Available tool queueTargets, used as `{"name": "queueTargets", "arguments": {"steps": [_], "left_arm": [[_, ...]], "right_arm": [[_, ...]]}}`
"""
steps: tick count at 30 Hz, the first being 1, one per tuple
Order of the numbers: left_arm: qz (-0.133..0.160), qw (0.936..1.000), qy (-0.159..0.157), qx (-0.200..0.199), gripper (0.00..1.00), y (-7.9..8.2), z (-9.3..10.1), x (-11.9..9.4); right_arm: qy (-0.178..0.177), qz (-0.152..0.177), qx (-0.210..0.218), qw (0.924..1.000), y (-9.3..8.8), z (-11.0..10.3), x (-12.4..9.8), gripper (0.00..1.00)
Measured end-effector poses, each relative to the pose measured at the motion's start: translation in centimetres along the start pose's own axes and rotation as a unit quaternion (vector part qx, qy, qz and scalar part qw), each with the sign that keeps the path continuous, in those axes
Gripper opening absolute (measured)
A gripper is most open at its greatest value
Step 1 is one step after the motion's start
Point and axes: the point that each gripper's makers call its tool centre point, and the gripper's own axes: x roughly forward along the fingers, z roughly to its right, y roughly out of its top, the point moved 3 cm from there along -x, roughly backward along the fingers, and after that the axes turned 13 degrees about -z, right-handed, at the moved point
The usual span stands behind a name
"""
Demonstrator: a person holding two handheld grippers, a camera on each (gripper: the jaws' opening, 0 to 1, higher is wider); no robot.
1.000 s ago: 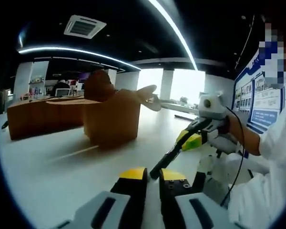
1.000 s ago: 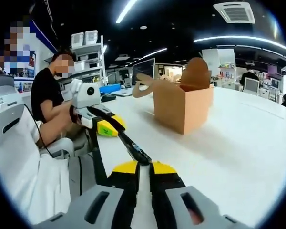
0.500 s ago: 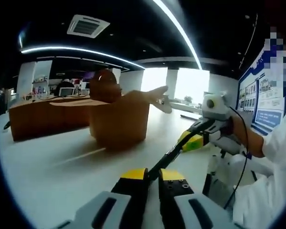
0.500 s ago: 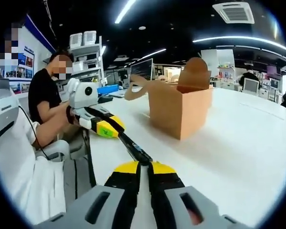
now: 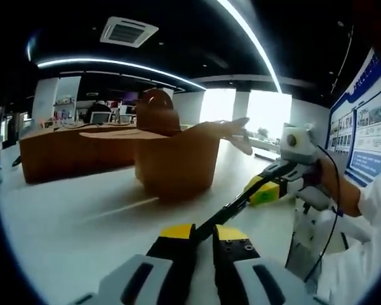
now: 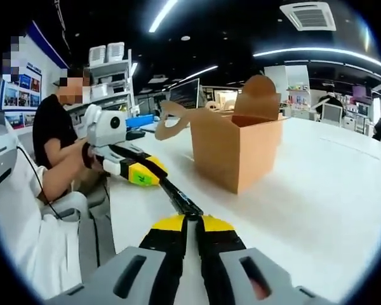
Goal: Pick up one paper box from the group, open the paper box, and remove the item inside
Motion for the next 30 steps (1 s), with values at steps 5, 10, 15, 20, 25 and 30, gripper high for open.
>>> {"name": "queueTargets", "arguments": {"steps": [5, 10, 15, 20, 25, 30], "left_arm": [[0.011, 0.9999, -0.003, 0.002, 0.25, -0.1, 0.2, -0.2], [0.03, 0.9995, 0.006, 0.002, 0.36, 0.2, -0.2, -1.2], [0.056, 0.9982, 0.022, 0.004, 0.36, 1.9, -0.7, -3.4], [0.081, 0.9958, 0.041, 0.011, 0.4, 3.9, -0.7, -6.0], [0.107, 0.9924, 0.058, 0.016, 0.4, 6.2, -0.6, -8.8], [0.133, 0.9884, 0.07, 0.02, 0.4, 8.3, 0.1, -11.6]], "right_arm": [[0.001, 0.003, 0.003, 1.0, 0.1, 0.0, -0.1, 0.11], [-0.018, 0.006, 0.009, 0.9998, -0.1, 0.2, -1.2, 0.3], [-0.027, 0.026, 0.017, 0.9992, 0.7, 0.2, -2.6, 0.3], [-0.05, 0.057, 0.017, 0.997, 2.6, 0.5, -4.9, 0.32], [-0.074, 0.109, 0.013, 0.9912, 5.7, 0.6, -8.0, 0.33], [-0.09, 0.145, 0.014, 0.9852, 7.8, 1.4, -10.5, 0.33]]}}
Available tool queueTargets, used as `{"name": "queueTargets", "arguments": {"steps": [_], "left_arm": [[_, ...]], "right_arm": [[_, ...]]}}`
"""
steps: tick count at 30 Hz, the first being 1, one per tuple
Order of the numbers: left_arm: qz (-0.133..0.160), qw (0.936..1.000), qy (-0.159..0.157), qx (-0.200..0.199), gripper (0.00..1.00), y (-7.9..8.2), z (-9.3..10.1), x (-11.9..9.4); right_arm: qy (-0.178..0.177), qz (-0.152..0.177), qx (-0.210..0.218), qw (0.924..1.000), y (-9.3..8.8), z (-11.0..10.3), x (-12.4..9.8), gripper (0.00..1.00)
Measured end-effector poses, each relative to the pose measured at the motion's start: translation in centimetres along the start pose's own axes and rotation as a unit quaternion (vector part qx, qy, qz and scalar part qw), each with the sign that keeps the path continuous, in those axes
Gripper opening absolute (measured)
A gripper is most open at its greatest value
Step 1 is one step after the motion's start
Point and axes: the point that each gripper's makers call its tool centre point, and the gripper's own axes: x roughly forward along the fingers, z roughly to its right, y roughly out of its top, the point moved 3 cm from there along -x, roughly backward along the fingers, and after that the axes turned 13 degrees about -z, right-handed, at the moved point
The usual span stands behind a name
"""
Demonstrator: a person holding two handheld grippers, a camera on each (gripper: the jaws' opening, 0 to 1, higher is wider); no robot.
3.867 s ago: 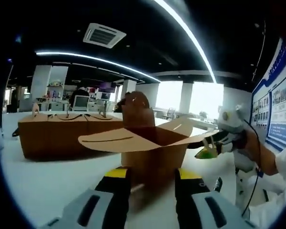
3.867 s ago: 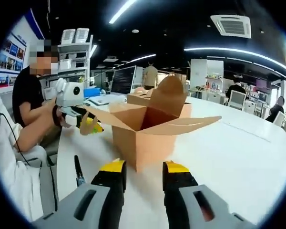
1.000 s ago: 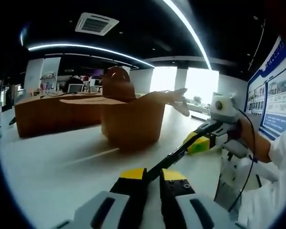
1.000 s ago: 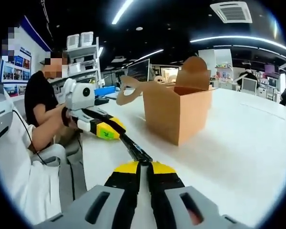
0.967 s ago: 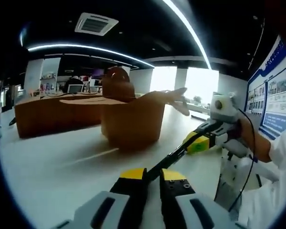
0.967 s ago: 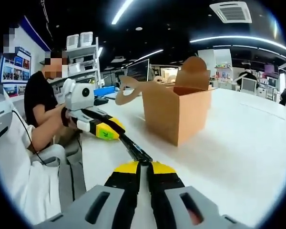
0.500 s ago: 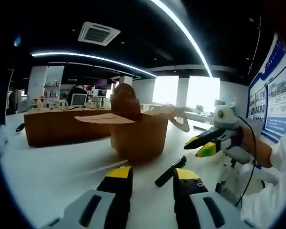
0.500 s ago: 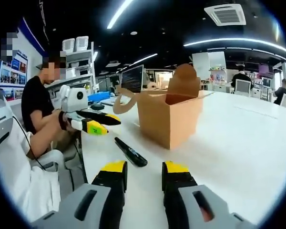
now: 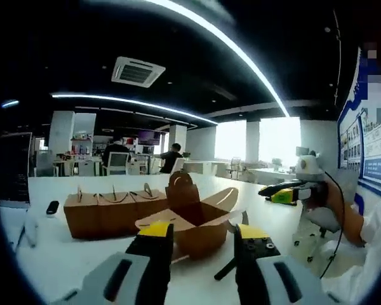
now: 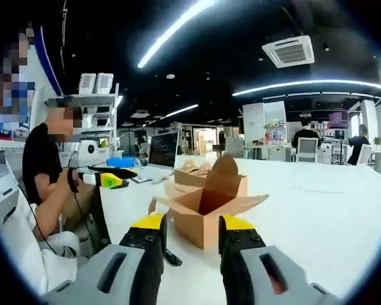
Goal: Pick up one paper box from the group, open the paper box, and remove the item inside
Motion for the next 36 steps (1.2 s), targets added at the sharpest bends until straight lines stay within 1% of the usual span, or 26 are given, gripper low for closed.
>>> {"name": "queueTargets", "arguments": {"steps": [2, 3, 5, 9, 11, 15, 16, 19, 21, 23, 26, 30, 33, 36], "left_arm": [[0.008, 1.0, 0.004, 0.004, 0.4, 1.0, 0.2, -1.0], [0.012, 0.9999, 0.006, 0.006, 0.4, 1.5, 0.3, -1.5], [0.015, 0.9998, 0.012, 0.011, 0.4, 1.9, 0.3, -2.5], [0.023, 0.9993, 0.023, 0.017, 0.4, 2.3, 0.0, -4.4], [0.026, 0.9992, 0.025, 0.02, 0.4, 2.4, -0.1, -5.1], [0.019, 0.9989, 0.028, 0.032, 0.4, 2.1, -0.4, -6.2], [0.019, 0.9989, 0.028, 0.033, 0.4, 2.1, -0.6, -6.5], [0.021, 0.9989, 0.036, 0.023, 0.39, 2.3, -1.4, -7.2], [0.025, 0.9987, 0.041, 0.015, 0.36, 2.3, -1.6, -7.5], [0.023, 0.9987, 0.042, 0.02, 0.35, 2.3, -1.3, -7.6], [0.024, 0.9988, 0.034, 0.027, 0.35, 2.4, -0.6, -7.9], [0.023, 0.9988, 0.032, 0.03, 0.36, 2.3, 0.0, -8.2], [0.03, 0.9986, 0.032, 0.031, 0.37, 2.5, 0.3, -8.7], [0.033, 0.9985, 0.032, 0.032, 0.37, 2.6, 0.5, -8.7]], "right_arm": [[-0.005, 0.004, 0.002, 1.0, 0.5, 0.3, -0.5, 0.34], [-0.011, 0.014, 0.006, 0.9998, 1.2, 0.6, -1.2, 0.35], [-0.021, 0.025, 0.005, 0.9995, 2.0, 0.8, -2.0, 0.36], [-0.043, 0.024, -0.011, 0.9987, 2.5, 0.8, -3.6, 0.37], [-0.042, 0.024, -0.007, 0.9988, 2.5, 0.6, -4.2, 0.38], [-0.056, 0.019, -0.013, 0.9982, 2.6, 0.3, -5.3, 0.39], [-0.066, 0.014, -0.02, 0.9975, 2.5, 0.4, -5.5, 0.39], [-0.074, 0.016, -0.019, 0.997, 2.6, 0.3, -6.1, 0.39], [-0.066, 0.021, -0.018, 0.9975, 2.8, -0.2, -6.5, 0.39], [-0.062, 0.018, -0.025, 0.9976, 2.9, -0.6, -6.8, 0.39], [-0.067, 0.018, -0.038, 0.9968, 3.3, -1.1, -7.4, 0.39], [-0.068, 0.025, -0.04, 0.9966, 3.5, -1.6, -8.6, 0.39], [-0.072, 0.029, -0.041, 0.9961, 3.7, -1.7, -9.4, 0.39], [-0.075, 0.029, -0.039, 0.996, 3.7, -1.5, -9.6, 0.39]]}}
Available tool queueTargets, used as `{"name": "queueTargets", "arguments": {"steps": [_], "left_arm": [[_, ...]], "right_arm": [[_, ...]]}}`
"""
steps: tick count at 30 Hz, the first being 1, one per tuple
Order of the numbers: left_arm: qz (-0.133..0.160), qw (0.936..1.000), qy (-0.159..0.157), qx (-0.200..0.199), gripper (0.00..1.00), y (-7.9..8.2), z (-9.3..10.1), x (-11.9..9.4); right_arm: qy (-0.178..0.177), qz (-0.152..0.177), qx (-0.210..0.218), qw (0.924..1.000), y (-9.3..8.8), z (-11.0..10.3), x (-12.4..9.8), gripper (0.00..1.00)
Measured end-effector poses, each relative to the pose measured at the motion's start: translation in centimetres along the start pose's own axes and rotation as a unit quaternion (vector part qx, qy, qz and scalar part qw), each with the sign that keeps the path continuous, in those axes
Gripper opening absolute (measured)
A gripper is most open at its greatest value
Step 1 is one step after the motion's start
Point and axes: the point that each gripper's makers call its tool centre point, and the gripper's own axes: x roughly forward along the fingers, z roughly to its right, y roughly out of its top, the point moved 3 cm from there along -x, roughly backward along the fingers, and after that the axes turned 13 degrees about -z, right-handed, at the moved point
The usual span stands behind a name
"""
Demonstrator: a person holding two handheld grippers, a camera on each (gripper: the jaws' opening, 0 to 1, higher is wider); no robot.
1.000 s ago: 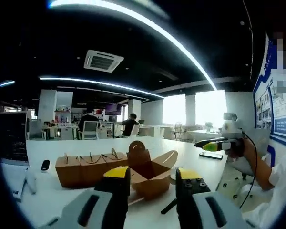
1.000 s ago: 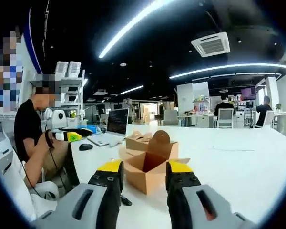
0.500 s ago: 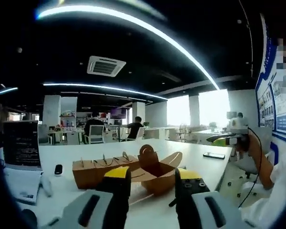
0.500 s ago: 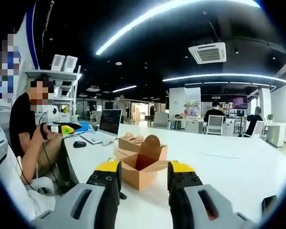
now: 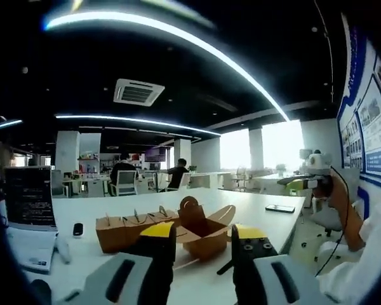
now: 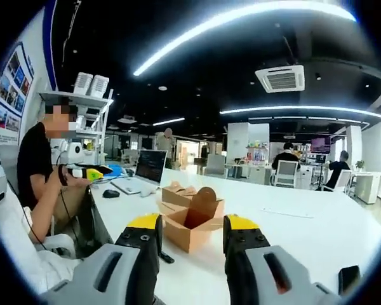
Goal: Pick up one paper box from the group, open the paper box, and remove the item inside
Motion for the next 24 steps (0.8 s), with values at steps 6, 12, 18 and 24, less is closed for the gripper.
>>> {"name": "queueTargets", "arguments": {"steps": [6, 12, 18, 24], "left_arm": [[-0.009, 0.9999, 0.0, -0.007, 0.37, -0.5, -0.7, 1.1], [-0.014, 0.9998, -0.001, -0.012, 0.37, -0.8, -1.0, 1.6], [-0.009, 0.9999, -0.002, -0.012, 0.37, -0.7, -0.9, 1.1], [-0.001, 0.9999, 0.001, -0.011, 0.37, -0.4, -1.0, 0.8]], "right_arm": [[-0.002, -0.01, 0.014, 0.9998, -0.7, 0.8, 1.0, 0.39], [0.002, -0.022, 0.015, 0.9996, -1.3, 0.8, 2.1, 0.39], [0.006, -0.025, 0.008, 0.9996, -1.3, 0.1, 1.9, 0.39], [0.007, -0.022, 0.003, 0.9997, -1.0, -0.1, 1.7, 0.39]]}}
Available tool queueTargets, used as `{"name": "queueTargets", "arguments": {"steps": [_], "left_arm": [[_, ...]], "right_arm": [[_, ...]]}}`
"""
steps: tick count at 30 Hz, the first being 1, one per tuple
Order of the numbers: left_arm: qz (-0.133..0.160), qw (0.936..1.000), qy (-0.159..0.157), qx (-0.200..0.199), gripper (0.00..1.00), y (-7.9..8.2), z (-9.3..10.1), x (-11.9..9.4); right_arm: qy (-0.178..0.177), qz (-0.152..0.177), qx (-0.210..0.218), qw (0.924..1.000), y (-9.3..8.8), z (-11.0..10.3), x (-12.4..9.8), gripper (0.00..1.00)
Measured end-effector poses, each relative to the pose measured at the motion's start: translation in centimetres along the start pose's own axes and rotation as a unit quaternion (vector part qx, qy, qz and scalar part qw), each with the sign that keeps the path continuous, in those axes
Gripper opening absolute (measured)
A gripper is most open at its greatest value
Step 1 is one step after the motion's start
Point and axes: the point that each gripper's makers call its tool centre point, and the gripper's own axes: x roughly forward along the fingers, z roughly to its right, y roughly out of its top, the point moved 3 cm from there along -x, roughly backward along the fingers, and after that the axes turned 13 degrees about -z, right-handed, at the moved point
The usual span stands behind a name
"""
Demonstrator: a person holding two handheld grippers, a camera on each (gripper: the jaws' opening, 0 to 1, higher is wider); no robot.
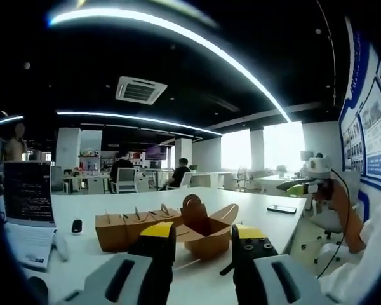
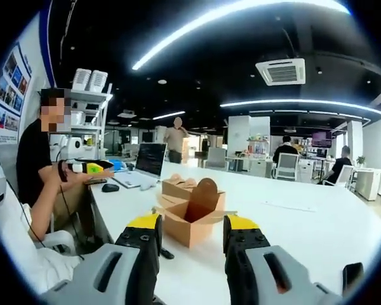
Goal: Pick up one paper box from the group, open the paper box, and remove the item inside
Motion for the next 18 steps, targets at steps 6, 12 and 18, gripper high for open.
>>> {"name": "queueTargets", "arguments": {"steps": [6, 12, 18], "left_arm": [[-0.003, 1.0, -0.002, 0.002, 0.37, -0.09, 0.02, 0.42], [-0.004, 1.0, -0.004, 0.005, 0.37, -0.1, 0.19, 0.52], [0.0, 1.0, -0.003, 0.007, 0.37, 0.02, 0.16, 0.29]], "right_arm": [[0.001, -0.001, 0.001, 1.0, -0.07, 0.29, 0.13, 0.39], [-0.004, 0.005, 0.004, 1.0, 0.11, 0.65, 0.11, 0.38], [-0.004, 0.007, 0.002, 1.0, 0.22, 0.48, 0.11, 0.38]]}}
